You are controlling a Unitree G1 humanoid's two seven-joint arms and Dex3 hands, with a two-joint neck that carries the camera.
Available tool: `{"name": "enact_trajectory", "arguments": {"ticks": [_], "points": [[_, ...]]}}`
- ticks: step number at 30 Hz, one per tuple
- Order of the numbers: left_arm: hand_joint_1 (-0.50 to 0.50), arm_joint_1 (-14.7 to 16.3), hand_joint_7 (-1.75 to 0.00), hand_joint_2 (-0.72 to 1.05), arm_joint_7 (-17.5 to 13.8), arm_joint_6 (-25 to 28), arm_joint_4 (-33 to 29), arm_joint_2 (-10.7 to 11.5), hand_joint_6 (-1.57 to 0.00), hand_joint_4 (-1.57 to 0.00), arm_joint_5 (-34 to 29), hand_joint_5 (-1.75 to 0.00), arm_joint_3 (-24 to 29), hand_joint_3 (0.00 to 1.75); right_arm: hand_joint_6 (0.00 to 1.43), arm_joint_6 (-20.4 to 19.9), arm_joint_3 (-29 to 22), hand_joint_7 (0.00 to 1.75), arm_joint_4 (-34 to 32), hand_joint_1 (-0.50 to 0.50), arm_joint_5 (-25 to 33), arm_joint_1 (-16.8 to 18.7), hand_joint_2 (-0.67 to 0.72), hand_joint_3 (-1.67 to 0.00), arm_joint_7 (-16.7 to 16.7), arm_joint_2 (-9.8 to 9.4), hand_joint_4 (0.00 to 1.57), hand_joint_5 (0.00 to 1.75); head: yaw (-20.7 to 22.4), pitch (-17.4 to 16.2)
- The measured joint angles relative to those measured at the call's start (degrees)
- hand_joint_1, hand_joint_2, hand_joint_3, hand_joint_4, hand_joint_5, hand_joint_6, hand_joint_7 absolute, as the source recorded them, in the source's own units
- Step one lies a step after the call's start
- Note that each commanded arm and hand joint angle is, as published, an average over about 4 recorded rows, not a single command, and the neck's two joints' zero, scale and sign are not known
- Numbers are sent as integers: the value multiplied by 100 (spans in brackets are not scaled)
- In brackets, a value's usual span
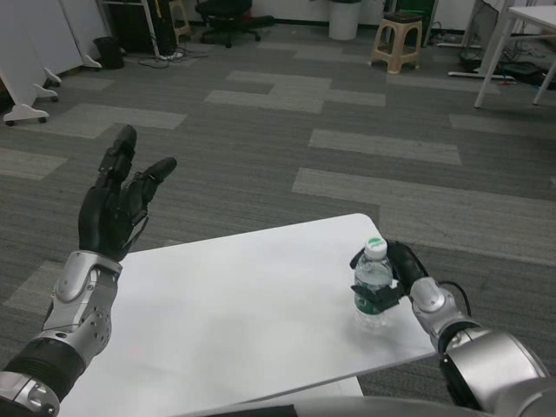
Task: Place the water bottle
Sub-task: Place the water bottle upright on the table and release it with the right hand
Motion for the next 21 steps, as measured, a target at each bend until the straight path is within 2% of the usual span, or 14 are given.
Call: {"name": "enact_trajectory", "arguments": {"ticks": [3,14,17,21], "points": [[-50,0,0,100,0,-1,0,-2,0,0,0,-92,-1,35,131,1,-9,159,172,-46,20,-1,-60,-159,-92,51,157,165,-13,-9],[-50,0,0,105,1,-1,0,-22,0,0,2,-92,-3,35,134,-44,-8,154,400,-46,58,-21,-60,-159,-326,168,157,165,-10,-33],[-50,0,0,105,1,-1,0,-27,0,0,2,-85,-3,35,134,-66,-10,154,449,-46,59,-39,-60,-159,-356,179,157,165,-17,-27],[-50,0,0,105,1,-1,-1,-38,0,0,2,-92,-3,35,134,-70,-10,154,510,-46,60,-73,-60,-159,-384,197,157,165,-15,-17]]}}
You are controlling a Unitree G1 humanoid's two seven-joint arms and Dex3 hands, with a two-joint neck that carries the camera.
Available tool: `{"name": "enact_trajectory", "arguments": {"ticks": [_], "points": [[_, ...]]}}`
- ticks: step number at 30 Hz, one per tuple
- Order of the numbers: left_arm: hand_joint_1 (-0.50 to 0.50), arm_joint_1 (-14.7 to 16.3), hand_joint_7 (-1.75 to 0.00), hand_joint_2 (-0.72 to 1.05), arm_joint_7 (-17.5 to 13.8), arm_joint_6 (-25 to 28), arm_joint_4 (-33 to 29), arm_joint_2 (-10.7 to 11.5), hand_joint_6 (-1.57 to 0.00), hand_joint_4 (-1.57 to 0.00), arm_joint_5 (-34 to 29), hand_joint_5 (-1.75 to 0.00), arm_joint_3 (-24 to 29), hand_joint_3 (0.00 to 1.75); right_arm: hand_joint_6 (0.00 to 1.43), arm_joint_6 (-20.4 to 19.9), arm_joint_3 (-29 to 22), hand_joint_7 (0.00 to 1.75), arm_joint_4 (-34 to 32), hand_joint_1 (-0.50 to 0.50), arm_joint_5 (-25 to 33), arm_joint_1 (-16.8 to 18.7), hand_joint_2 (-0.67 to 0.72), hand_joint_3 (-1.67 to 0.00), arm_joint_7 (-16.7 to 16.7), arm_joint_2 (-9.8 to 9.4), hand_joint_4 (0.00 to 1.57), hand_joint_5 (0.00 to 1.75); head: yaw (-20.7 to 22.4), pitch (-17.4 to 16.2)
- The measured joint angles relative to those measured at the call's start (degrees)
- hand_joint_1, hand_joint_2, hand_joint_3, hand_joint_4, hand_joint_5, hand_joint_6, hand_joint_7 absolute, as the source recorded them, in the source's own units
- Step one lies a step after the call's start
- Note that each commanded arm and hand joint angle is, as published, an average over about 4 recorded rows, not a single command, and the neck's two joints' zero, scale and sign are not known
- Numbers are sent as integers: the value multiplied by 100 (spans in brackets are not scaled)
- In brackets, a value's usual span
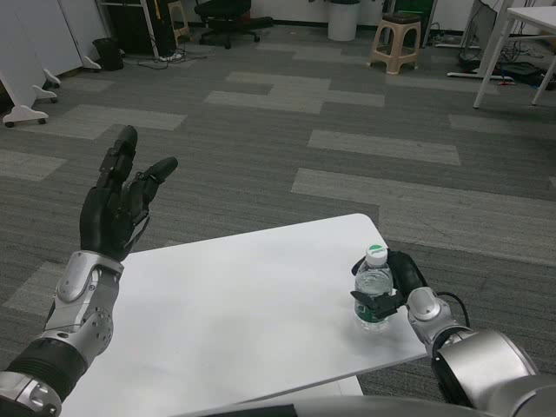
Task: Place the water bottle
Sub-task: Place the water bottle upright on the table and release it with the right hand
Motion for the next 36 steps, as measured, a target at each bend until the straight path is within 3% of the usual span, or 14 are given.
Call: {"name": "enact_trajectory", "arguments": {"ticks": [9,17,19,21,23,25,26,29,36], "points": [[-50,1,0,105,0,0,-29,-7,0,0,17,-85,0,35,136,-14,-4,154,65,-46,29,-15,-60,-159,-49,22,157,165,-12,14],[-50,11,0,105,0,0,-47,-24,0,0,77,-92,0,35,127,-26,4,148,65,-46,21,-14,-60,-159,-52,23,157,162,-5,21],[-50,26,0,105,0,0,-61,-26,0,0,77,-92,0,35,104,-28,4,124,64,-46,20,-12,-60,-159,-52,23,137,143,1,34],[-50,48,0,105,0,0,-74,-28,0,0,78,-92,1,35,70,-32,4,91,63,-46,19,-10,-60,-159,-51,23,96,107,1,45],[-50,68,0,105,0,0,-80,-28,0,0,78,-92,1,35,29,-35,4,49,62,-44,15,-1,-57,-159,-46,27,40,51,1,58],[-50,77,0,105,0,0,-83,-29,0,0,79,-90,2,35,2,-35,5,16,61,-42,13,22,-53,-159,-31,41,3,10,6,70],[-50,79,0,105,0,0,-84,-29,0,0,79,-90,2,35,0,-33,4,9,55,-42,18,42,-51,-157,6,49,0,5,10,75],[-50,83,0,105,0,0,-89,-29,0,0,81,-92,3,35,0,-20,2,0,26,-42,44,91,-43,-129,175,65,0,0,14,81],[-50,87,0,105,0,-1,-93,-30,0,0,92,-92,3,35,0,11,-9,0,-170,-46,183,124,-30,-59,611,42,0,0,12,83]]}}
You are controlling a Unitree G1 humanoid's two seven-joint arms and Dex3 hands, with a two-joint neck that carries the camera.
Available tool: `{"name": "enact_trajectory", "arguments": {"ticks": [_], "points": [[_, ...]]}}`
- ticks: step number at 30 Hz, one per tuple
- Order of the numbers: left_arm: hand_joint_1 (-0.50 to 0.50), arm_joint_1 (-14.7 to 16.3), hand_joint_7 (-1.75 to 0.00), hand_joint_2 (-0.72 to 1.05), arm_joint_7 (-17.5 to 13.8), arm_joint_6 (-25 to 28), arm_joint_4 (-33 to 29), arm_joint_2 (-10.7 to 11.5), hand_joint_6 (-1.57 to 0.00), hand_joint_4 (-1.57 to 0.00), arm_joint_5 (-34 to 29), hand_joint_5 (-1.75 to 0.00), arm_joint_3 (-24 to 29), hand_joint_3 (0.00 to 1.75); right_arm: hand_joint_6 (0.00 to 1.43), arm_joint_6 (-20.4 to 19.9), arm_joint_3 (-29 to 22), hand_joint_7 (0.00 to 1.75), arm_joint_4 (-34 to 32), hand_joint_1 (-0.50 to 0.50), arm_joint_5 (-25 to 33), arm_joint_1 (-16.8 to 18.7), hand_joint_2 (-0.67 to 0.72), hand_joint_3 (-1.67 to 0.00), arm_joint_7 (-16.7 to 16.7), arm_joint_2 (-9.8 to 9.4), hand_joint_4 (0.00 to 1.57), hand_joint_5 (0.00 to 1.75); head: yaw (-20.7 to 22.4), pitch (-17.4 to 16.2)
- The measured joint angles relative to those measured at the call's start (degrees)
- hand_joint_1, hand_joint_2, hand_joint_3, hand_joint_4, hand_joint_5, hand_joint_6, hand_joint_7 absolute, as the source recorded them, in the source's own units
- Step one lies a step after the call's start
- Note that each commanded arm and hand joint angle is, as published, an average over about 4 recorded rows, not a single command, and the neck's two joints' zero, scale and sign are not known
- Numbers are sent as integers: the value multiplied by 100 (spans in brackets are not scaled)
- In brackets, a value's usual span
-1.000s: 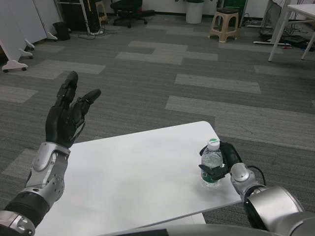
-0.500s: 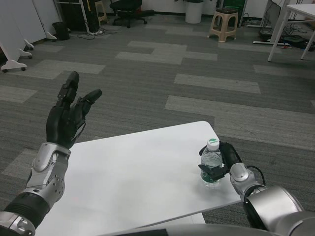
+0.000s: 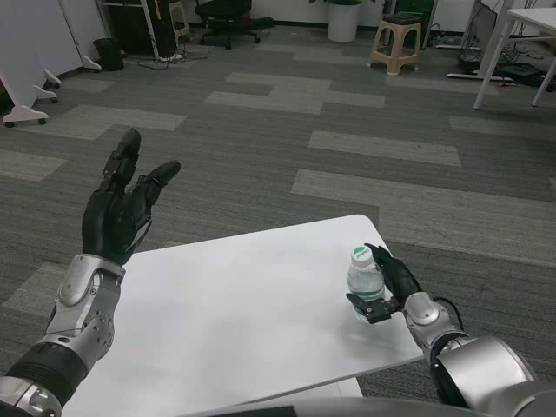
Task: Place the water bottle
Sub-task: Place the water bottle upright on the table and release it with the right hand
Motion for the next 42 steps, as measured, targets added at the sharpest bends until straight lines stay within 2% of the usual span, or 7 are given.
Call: {"name": "enact_trajectory", "arguments": {"ticks": [2,8,12,22,25,37,42], "points": [[-50,0,0,105,0,0,-1,-1,0,0,2,-92,0,35,0,2,-8,0,-42,-44,5,2,-29,-48,80,-13,0,0,-5,4],[-50,4,0,105,0,0,-3,-3,0,0,5,-90,0,35,0,4,-27,0,-179,-31,138,14,-11,-32,234,-37,0,0,-12,10],[-50,6,0,105,0,0,-4,-3,0,0,5,-90,0,35,0,4,-31,0,-247,-29,204,19,-3,-32,289,-48,0,0,-4,15],[-50,6,0,105,0,0,-6,-3,0,0,5,-92,4,35,0,4,-276,0,-268,-29,389,81,-3,-24,425,-96,0,0,-14,-11],[-50,6,0,105,0,0,-6,-3,0,0,5,-87,4,35,0,4,-420,0,-295,-29,389,121,-3,-24,467,-109,0,0,-22,-17],[-50,6,0,105,0,0,-6,-4,0,0,6,-92,5,35,0,4,-741,0,-400,-26,389,190,-3,-24,594,-153,0,0,-18,-56],[-50,5,0,105,0,0,-6,-4,0,0,5,-92,6,35,0,4,-810,0,-472,-25,391,191,3,-24,693,-160,0,0,-24,-75]]}}
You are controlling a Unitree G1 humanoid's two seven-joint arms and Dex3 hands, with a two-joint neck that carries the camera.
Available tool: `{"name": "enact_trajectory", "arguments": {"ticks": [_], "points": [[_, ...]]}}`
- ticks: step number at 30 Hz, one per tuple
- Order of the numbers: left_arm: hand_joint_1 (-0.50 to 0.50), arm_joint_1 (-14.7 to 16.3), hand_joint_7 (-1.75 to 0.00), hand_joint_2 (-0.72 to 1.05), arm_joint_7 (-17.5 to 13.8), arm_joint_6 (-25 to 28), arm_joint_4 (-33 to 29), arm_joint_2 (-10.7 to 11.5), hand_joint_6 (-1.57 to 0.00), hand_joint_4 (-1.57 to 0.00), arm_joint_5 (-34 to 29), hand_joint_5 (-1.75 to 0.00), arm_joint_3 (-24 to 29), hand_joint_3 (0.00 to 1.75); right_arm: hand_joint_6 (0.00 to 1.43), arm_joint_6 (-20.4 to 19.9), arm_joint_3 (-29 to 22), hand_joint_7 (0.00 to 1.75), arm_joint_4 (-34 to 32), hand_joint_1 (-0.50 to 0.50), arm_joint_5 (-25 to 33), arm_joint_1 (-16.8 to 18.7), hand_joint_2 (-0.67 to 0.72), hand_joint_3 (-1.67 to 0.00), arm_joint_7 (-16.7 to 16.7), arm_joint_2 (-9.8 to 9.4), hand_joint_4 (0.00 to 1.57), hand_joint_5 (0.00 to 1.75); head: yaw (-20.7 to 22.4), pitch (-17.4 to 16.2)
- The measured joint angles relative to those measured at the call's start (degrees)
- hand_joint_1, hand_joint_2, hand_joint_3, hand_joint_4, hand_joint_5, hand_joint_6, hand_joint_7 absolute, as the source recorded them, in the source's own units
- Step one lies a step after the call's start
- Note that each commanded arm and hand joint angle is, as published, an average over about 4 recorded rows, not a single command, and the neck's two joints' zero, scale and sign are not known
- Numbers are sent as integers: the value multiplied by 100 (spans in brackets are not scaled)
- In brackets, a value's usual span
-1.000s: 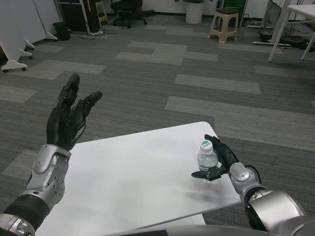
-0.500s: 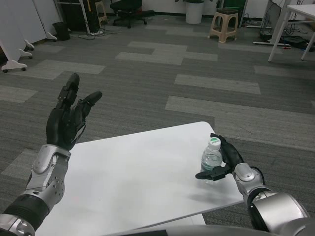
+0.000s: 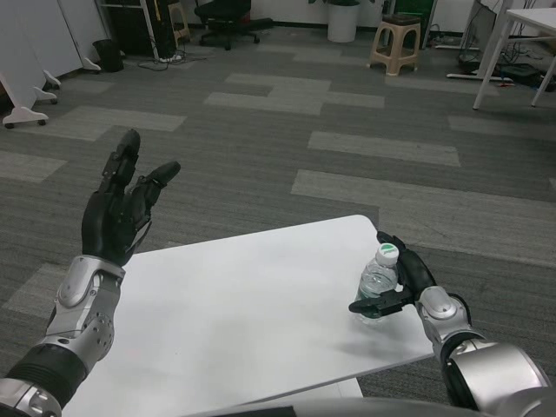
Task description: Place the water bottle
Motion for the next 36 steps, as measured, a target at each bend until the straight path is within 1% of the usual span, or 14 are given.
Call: {"name": "enact_trajectory", "arguments": {"ticks": [2,5,8,10,13,14,17,18,22,23,26,29,33,36], "points": [[-50,0,0,105,0,0,0,0,0,0,0,-92,0,35,0,0,-17,0,-27,-25,8,0,0,-24,60,-4,0,0,0,-5],[-50,0,0,105,0,0,0,0,0,0,-1,-87,1,35,0,0,-59,0,-67,-25,27,1,1,-24,156,-9,0,0,-2,-12],[-50,0,0,105,0,0,1,0,0,0,-1,-90,1,35,0,1,-126,0,-144,-25,34,5,3,-24,251,-21,0,0,5,-22],[-50,-1,0,105,0,0,1,0,0,0,-1,-92,2,35,0,2,-191,0,-208,-23,35,11,0,-24,319,-48,0,0,1,-30],[-49,-1,0,105,0,0,2,1,0,0,-2,-90,3,35,0,3,-302,0,-294,-21,37,39,1,-24,412,-107,0,0,-10,-37],[-49,-2,0,105,0,0,2,1,0,0,-2,-87,4,35,0,3,-340,0,-328,-21,37,53,1,-24,454,-120,0,0,-9,-39],[-50,-3,0,105,0,0,3,2,0,0,-3,-90,4,35,0,4,-452,0,-406,-21,37,96,-3,-24,559,-151,0,0,-1,-41],[-50,-3,0,105,0,0,4,2,0,0,-3,-92,4,35,0,4,-483,0,-416,-21,37,109,-3,-24,578,-164,0,0,0,-42],[-50,-4,0,105,0,1,6,3,0,0,-13,-92,5,35,0,5,-638,0,-471,-22,38,191,-3,-24,683,-232,1,0,-8,-41],[-50,-5,0,105,0,1,7,4,0,0,-15,-90,5,35,0,6,-678,0,-507,-22,39,229,-3,-24,710,-242,1,0,-11,-38],[-50,-8,0,105,0,2,8,5,0,0,-17,-90,5,35,0,18,-844,0,-690,-21,39,351,-3,-24,819,-255,1,0,-20,-25],[-50,-13,0,105,0,2,11,6,0,0,-21,-92,6,35,0,61,-1155,0,-1011,-23,41,488,-3,-24,1044,-284,1,0,-15,-19],[-50,-17,0,105,0,2,13,7,0,0,-21,-92,8,35,0,222,-1547,0,-1426,-23,50,681,-3,-24,1471,-363,3,0,-9,-1],[-50,-18,0,105,0,2,13,7,0,0,-17,-92,8,35,0,334,-1789,0,-1701,-28,63,804,-3,-24,1828,-417,1,0,-17,18]]}}
